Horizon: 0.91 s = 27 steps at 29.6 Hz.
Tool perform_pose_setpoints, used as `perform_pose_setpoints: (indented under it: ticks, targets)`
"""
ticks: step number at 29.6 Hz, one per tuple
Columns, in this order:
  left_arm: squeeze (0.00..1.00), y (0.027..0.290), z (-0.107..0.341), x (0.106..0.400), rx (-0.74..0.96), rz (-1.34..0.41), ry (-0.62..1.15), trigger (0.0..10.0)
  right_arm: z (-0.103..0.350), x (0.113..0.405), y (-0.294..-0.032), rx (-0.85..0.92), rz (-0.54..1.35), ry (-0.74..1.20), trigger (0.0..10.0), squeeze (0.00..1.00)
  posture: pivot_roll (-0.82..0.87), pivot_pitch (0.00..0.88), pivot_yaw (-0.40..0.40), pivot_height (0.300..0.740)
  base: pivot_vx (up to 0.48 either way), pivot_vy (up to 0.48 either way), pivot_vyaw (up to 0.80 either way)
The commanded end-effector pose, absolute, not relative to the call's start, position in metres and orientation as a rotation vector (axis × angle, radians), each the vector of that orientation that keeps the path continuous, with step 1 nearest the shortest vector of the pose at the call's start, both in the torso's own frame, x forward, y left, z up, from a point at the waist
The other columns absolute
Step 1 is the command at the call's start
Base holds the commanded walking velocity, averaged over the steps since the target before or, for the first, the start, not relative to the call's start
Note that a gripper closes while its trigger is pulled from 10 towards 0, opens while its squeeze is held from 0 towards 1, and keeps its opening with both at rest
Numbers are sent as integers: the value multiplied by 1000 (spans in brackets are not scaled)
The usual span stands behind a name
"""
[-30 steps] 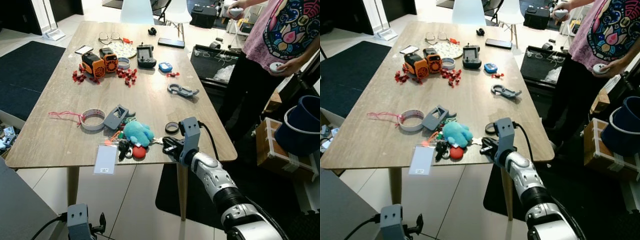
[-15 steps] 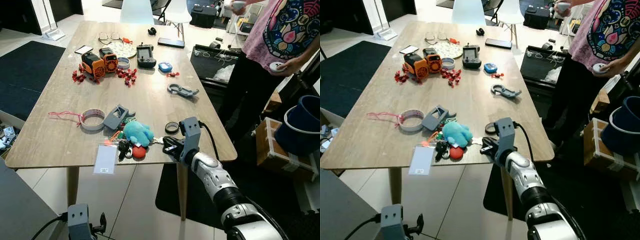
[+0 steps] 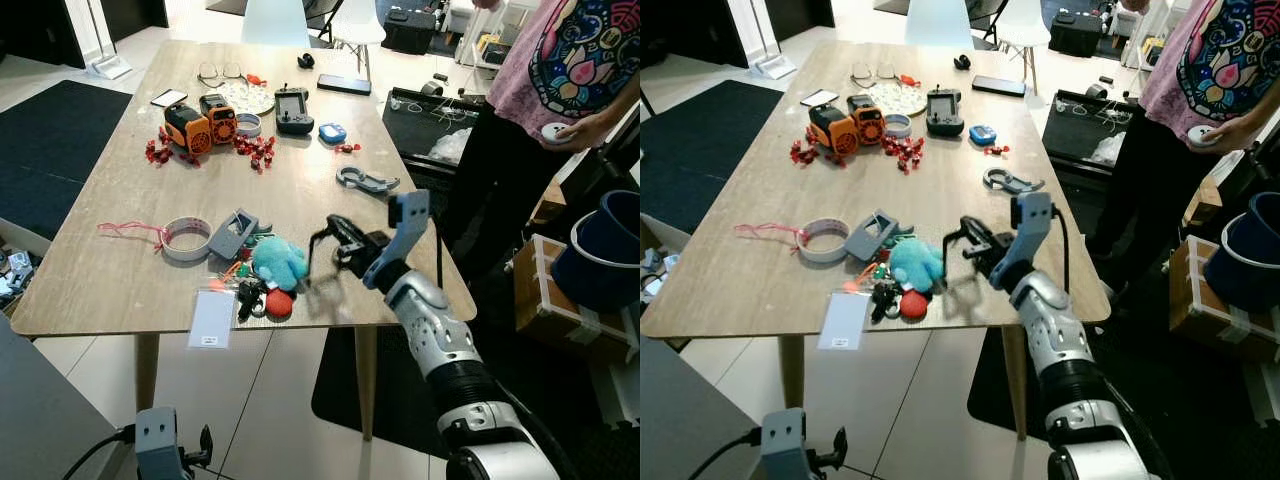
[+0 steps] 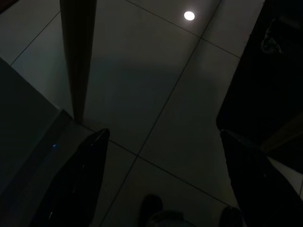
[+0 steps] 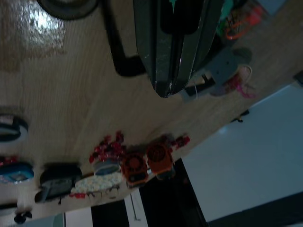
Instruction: Hang keys on a hook
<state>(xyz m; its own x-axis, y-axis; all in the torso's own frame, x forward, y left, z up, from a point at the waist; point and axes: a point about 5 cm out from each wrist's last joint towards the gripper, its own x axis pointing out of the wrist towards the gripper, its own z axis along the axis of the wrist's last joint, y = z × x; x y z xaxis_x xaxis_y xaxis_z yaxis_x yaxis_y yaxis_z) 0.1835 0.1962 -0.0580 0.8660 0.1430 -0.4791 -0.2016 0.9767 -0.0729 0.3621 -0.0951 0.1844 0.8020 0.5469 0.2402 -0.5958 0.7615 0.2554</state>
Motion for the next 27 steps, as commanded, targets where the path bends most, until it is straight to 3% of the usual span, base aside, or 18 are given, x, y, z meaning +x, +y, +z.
perform_pose_setpoints:
  ticks: [1, 9, 10, 12, 17, 22, 27]
  targets:
    - [0, 193, -61, 179, -129, 177, 506, 10000, 190, 362, -96, 339, 629, -168, 10000, 0, 45, 109, -76, 740, 0, 0, 0]
    - [0, 193, -62, 177, -135, 183, 508, 10000, 197, 359, -92, 351, 667, -171, 10000, 0, 48, 116, -80, 740, 0, 0, 0]
    - [0, 193, -62, 177, -135, 183, 509, 10000, 192, 359, -91, 308, 670, -145, 9216, 0, 48, 116, -80, 740, 0, 0, 0]
    - [0, 193, -62, 176, -135, 183, 509, 10000, 186, 357, -90, 265, 681, -112, 8824, 0, 49, 116, -80, 740, 0, 0, 0]
    - [0, 193, -62, 177, -134, 183, 508, 10000, 175, 350, -84, 223, 750, -53, 10000, 0, 50, 115, -79, 740, 0, 0, 0]
    - [0, 193, -61, 178, -134, 181, 507, 10000, 180, 338, -76, 272, 884, -47, 10000, 0, 48, 116, -78, 740, 0, 0, 0]
    - [0, 193, -61, 178, -134, 180, 508, 10000, 179, 336, -77, 263, 893, -35, 10000, 0, 47, 115, -79, 740, 0, 0, 0]
